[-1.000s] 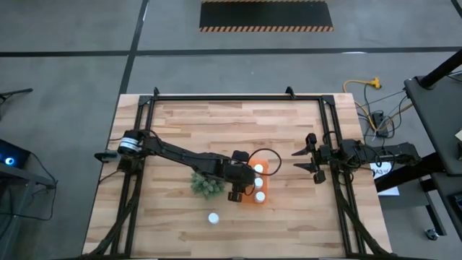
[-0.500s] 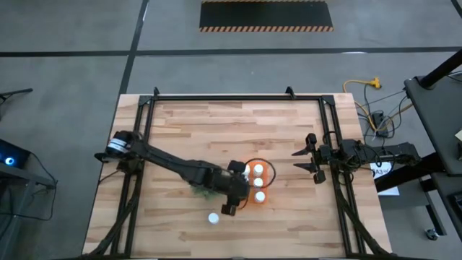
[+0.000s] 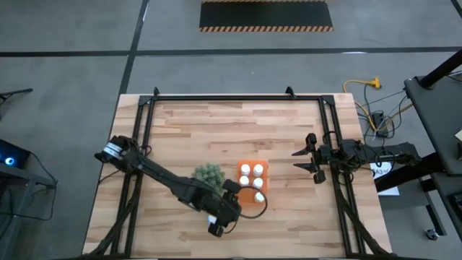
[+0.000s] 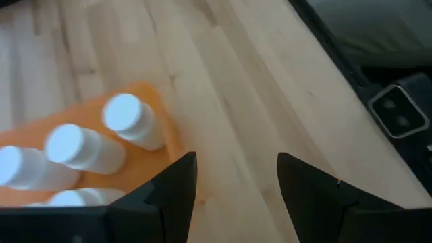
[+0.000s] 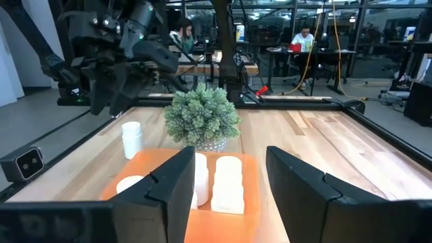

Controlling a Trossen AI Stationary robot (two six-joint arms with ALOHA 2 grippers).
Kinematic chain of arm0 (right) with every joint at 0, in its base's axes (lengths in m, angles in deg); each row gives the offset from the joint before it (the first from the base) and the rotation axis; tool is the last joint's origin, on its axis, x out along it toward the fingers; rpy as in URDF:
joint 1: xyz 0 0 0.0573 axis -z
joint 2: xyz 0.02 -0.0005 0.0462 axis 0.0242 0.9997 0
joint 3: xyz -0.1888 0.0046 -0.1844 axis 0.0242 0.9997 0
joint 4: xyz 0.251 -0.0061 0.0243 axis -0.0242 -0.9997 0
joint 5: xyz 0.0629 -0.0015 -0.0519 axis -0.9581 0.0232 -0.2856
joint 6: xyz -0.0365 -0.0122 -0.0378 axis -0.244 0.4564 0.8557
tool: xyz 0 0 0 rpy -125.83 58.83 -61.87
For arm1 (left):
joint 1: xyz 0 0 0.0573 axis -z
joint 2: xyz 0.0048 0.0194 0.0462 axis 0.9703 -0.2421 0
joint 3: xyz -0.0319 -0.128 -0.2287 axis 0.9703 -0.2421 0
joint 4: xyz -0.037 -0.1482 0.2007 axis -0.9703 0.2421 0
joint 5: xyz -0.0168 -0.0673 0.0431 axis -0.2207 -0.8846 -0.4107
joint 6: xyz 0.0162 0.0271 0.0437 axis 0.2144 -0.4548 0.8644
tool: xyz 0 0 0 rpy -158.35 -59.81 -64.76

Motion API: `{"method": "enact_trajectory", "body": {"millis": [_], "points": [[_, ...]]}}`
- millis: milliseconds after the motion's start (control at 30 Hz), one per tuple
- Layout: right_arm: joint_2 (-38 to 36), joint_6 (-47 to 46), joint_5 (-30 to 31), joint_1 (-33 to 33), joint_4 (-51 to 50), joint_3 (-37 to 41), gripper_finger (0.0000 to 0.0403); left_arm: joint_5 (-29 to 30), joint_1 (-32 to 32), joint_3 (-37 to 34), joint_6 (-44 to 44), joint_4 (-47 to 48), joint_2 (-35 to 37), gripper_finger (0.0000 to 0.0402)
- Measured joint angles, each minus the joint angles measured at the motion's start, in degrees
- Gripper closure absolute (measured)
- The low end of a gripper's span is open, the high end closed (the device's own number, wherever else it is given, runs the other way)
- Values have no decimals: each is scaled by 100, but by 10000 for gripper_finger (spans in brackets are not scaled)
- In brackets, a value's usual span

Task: Pick and place pill bottles into a basket
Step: Put the white medicine bottle into the orange bin

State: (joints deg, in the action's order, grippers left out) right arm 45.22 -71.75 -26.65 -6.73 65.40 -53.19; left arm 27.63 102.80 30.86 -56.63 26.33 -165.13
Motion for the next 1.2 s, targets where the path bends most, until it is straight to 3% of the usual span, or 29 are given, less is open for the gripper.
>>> {"method": "enact_trajectory", "body": {"millis": [367,667,1000,1200], "points": [[0,-10,0,0,-1,0,229,20,266,-370,-736,88,0,214],[0,-3,0,0,0,0,231,17,265,-385,-739,98,0,213],[0,-1,-1,0,0,0,231,-184,276,-412,-744,206,2,143],[0,-12,0,0,0,0,230,-272,313,-475,-898,355,4,130]]}}
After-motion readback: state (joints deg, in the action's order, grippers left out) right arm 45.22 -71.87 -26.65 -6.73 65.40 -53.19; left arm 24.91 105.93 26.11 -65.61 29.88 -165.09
